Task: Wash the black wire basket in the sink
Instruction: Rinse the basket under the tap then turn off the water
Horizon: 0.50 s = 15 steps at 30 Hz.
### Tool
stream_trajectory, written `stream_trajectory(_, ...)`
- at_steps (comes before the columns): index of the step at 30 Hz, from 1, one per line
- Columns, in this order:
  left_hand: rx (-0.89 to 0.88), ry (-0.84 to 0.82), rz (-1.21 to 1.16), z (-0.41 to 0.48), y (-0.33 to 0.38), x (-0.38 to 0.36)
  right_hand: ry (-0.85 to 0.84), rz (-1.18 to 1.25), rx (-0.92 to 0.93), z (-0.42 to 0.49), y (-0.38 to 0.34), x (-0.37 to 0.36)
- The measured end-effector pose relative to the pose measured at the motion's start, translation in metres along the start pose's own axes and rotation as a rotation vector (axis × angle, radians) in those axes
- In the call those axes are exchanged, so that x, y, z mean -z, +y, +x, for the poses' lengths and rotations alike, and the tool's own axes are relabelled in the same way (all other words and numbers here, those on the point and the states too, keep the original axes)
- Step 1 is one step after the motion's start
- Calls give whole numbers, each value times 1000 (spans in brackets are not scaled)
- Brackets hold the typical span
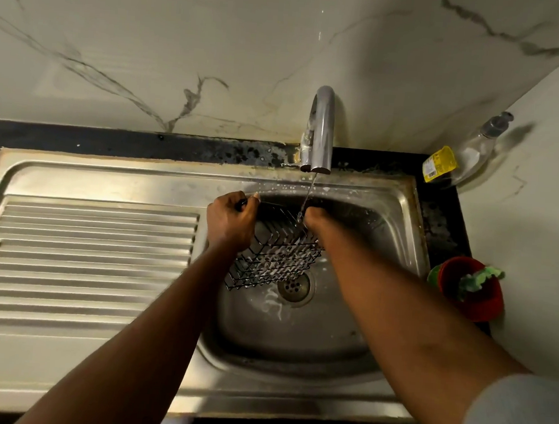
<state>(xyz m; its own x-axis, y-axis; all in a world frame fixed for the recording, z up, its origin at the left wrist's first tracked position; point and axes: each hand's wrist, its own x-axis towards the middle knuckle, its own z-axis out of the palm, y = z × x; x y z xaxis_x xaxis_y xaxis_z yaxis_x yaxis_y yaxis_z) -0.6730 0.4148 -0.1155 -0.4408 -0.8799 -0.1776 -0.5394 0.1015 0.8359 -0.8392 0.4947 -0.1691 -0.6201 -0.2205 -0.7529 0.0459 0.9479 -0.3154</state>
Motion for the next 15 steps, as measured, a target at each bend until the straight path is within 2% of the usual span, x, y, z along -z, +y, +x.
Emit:
stream_trajectory(4,24,30,-23,2,-1,0,-62,41,33,-14,-10,4)
stream_trajectory(8,29,44,-32,4,3,2,-42,1,80,-29,-9,-15)
stream_trajectory(10,29,50,-38,4,4,1,-19,-19,185,-47,-9,-26)
stream_trajectory(12,40,50,-36,6,6,1,79,-54,334,-78,-14,-39)
stream_trajectory(15,39,40,-32,9,3,2,370,-59,529,-113,-11,-67)
